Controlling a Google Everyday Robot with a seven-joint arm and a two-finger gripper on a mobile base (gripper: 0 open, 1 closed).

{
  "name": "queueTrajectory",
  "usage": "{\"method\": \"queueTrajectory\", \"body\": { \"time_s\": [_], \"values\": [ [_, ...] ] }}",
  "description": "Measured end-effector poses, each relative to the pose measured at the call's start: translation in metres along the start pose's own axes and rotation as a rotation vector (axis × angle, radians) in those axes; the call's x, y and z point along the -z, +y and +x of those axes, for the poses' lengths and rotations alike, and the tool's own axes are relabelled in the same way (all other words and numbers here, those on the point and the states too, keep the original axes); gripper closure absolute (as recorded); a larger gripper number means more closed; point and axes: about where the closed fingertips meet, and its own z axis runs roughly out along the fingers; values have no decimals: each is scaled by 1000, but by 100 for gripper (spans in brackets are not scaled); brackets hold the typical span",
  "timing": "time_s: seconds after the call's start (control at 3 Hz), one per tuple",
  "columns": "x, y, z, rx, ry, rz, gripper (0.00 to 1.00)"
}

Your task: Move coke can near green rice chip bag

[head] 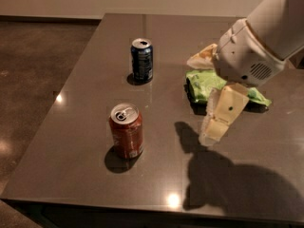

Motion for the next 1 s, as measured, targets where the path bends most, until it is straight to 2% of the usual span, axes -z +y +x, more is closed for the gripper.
{"method": "queueTrajectory", "body": {
  "time_s": [0.33, 1.0],
  "values": [
    [-23, 8, -20, -11, -54, -33, 0],
    [-60, 21, -66, -8, -161, -56, 0]
  ]
}}
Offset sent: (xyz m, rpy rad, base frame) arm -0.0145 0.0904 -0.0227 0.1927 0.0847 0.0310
